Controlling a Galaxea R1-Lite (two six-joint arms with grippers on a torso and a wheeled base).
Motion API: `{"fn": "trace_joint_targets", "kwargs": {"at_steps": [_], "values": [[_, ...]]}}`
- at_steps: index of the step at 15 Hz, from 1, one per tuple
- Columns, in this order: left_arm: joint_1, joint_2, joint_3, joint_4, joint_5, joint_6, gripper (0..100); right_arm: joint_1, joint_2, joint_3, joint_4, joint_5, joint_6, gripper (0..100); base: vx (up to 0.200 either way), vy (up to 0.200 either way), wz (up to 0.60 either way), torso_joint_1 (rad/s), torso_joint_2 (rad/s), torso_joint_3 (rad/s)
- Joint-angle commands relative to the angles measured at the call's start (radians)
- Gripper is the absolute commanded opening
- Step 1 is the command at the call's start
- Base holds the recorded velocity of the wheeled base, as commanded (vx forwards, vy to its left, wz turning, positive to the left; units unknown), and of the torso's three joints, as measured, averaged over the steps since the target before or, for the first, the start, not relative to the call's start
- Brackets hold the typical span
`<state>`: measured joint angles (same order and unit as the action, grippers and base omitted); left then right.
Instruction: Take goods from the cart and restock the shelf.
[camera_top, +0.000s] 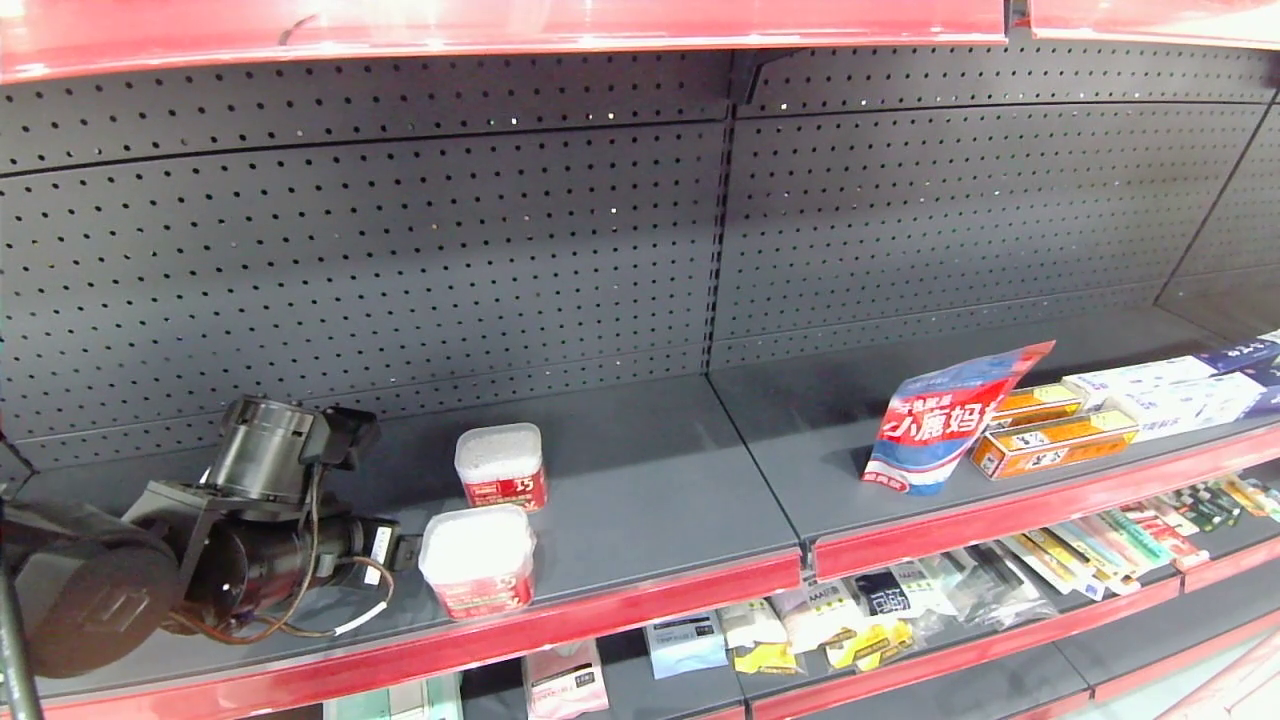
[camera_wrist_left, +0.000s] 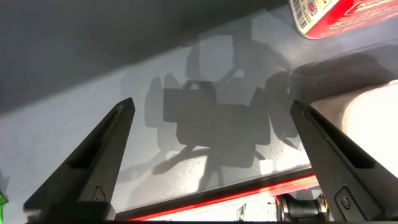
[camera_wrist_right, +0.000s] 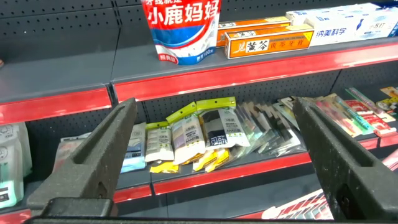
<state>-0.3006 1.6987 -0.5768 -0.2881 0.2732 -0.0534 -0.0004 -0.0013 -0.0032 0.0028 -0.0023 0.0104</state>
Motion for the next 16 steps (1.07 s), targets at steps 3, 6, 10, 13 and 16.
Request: {"fn": "trace_joint_targets", "kwargs": {"at_steps": [3,6,10,13,16], "values": [[-0.011,-0.001,-0.003,0.0,0.001,0.0,100,-0.001,0.001,0.0,0.0,-0.001,0.0,100,0.0,0.0,0.0,0.0,0.0,0.0],[-0.011,0.007,-0.012,0.0,0.001,0.0,100,-0.001,0.001,0.0,0.0,-0.001,0.0,100,0.0,0.0,0.0,0.0,0.0,0.0],[-0.015,0.015,-0.021,0.0,0.003,0.0,100,-0.001,0.001,0.0,0.0,0.001,0.0,100,0.0,0.0,0.0,0.0,0.0,0.0],[-0.014,0.015,-0.02,0.0,0.003,-0.002,100,-0.001,0.001,0.0,0.0,-0.001,0.0,100,0.0,0.0,0.0,0.0,0.0,0.0],[-0.014,0.016,-0.021,0.0,0.003,-0.002,100,-0.001,0.001,0.0,0.0,-0.001,0.0,100,0.0,0.0,0.0,0.0,0.0,0.0]]}}
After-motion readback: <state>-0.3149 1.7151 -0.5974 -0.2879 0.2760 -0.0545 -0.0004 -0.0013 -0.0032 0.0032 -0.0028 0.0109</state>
